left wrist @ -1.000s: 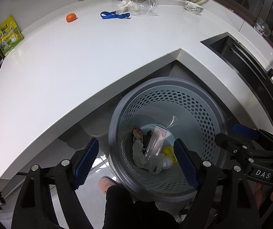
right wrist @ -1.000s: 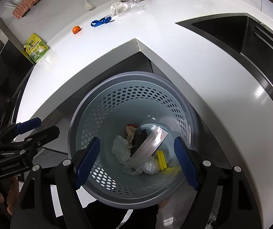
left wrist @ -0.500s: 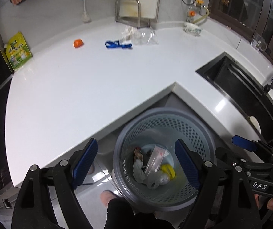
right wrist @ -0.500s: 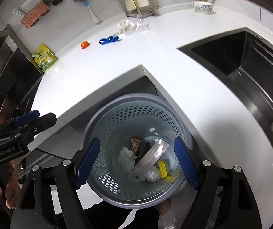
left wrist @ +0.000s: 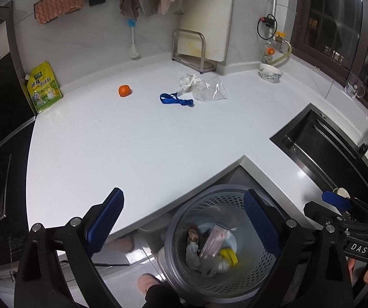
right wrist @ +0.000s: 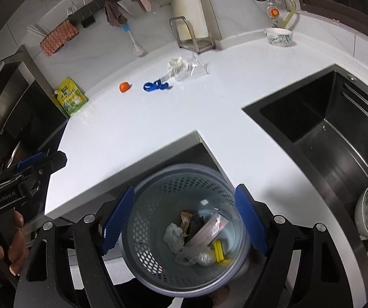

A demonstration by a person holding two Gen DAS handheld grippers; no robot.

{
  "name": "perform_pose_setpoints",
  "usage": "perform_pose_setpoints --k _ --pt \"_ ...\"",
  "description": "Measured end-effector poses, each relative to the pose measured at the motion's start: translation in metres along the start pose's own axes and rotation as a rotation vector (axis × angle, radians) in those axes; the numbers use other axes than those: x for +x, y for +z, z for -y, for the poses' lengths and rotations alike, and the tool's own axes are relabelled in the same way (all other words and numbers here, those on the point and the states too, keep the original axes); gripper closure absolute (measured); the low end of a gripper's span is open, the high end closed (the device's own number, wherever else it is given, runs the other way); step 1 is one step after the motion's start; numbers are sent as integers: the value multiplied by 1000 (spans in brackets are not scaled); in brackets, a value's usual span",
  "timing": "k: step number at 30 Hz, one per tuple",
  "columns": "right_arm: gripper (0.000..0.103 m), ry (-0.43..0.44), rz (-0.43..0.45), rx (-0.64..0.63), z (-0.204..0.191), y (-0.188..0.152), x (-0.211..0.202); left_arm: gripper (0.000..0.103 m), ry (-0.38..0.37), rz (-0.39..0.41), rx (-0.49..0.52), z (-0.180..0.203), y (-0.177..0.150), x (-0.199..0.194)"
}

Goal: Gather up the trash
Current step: 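Move both tools back over the counter toward the clear container and blue strap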

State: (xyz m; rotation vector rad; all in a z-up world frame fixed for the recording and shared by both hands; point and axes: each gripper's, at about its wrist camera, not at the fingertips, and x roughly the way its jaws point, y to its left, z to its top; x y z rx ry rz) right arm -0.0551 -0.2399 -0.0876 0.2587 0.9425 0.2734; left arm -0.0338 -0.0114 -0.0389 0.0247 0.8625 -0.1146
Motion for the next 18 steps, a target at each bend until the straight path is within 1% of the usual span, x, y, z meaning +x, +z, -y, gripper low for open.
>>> perform_pose_setpoints --k 4,9,13,18 --pt "26 0 14 -5 -4 16 5 9 6 13 -14 -9 12 0" --pt "26 -6 24 -1 -10 42 21 9 7 43 -23 -24 36 6" --pt "26 -35 27 5 -15 67 44 9 -10 61 -14 -37 61 24" --pt "26 -58 30 25 -16 100 75 9 -38 48 -7 -54 94 60"
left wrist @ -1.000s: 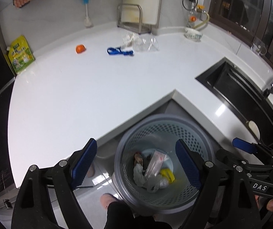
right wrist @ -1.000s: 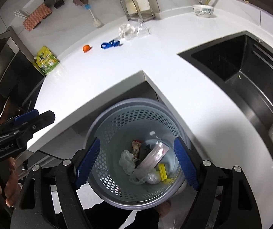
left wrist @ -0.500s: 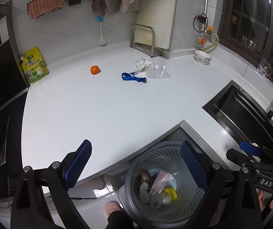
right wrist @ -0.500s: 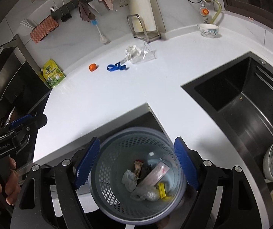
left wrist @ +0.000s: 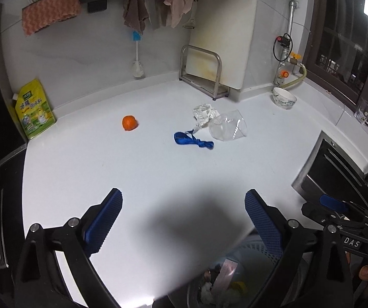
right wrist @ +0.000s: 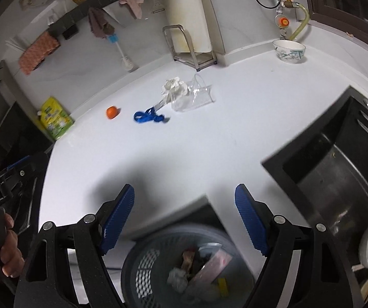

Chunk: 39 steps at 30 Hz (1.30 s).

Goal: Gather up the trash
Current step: 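Move both tools back over the counter toward the clear container and blue strap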

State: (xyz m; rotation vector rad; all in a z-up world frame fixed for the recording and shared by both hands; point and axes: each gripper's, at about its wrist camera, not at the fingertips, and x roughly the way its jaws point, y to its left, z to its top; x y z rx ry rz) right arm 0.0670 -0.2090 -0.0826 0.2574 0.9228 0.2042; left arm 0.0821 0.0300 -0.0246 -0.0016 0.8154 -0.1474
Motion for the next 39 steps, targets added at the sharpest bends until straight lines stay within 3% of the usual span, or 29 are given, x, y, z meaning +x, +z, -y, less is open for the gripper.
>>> perform_pose_setpoints --k 11,19,27,39 --pt "26 -69 15 11 -1 76 89 9 -41 -59 25 -35 52 100" --pt "26 -65 2 -81 2 117 144 9 -71 -89 66 -39 69 150" --pt "26 -77 -9 -119 16 145 179 9 -107 -122 92 -37 73 177" --pt "27 -85 -10 -129 25 161 206 9 -129 -134 109 -37 78 196"
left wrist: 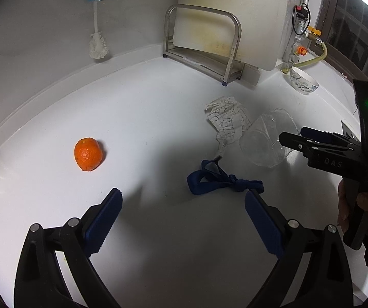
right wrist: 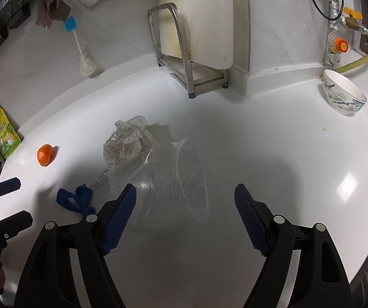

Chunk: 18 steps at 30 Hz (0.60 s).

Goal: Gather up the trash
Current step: 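Move both tools back over the counter toward the clear container and blue strap, then close the right tool on the rim of the clear plastic container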

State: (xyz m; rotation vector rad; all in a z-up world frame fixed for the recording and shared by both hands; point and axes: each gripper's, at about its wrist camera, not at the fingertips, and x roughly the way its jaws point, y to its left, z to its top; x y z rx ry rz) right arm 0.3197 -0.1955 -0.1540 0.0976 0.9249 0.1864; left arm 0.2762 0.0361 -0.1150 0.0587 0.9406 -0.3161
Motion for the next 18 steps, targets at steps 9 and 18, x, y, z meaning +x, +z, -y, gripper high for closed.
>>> perform_pose_setpoints --k 9,18 --pt "49 54 -42 -12 -3 3 13 9 -2 -8 -10 -4 -2 2" --pt "93 76 -26 -29 -14 -3 4 9 -7 -4 -13 -1 -2 5"
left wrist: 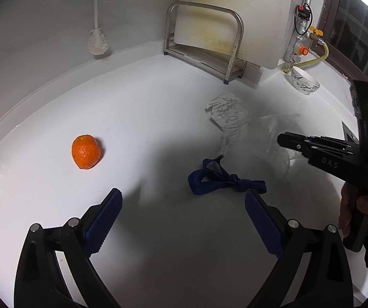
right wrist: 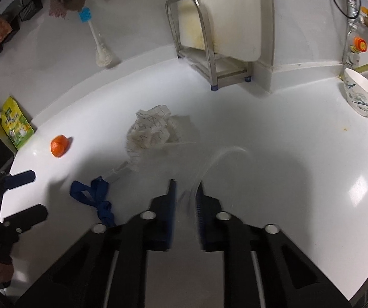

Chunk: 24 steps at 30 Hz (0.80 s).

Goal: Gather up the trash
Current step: 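Close the right tool on the rim of the clear plastic container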

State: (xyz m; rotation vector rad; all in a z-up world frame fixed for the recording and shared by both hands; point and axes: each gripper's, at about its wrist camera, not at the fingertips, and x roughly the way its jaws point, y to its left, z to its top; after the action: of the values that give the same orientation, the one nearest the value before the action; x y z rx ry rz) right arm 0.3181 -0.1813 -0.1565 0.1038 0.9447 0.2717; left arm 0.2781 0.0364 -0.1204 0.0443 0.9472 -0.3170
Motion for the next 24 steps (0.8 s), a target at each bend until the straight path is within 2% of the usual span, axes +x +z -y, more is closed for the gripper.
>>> perform_pose_setpoints --k 10,19,24 --pt "93 -31 72 103 5 -14 -37 9 -9 30 41 9 7 14" --pt "93 -49 107 192 3 -41 -68 9 -41 3 34 19 12 36" --pt "93 -75 108 243 0 -64 -78 9 7 -3 28 23 14 47"
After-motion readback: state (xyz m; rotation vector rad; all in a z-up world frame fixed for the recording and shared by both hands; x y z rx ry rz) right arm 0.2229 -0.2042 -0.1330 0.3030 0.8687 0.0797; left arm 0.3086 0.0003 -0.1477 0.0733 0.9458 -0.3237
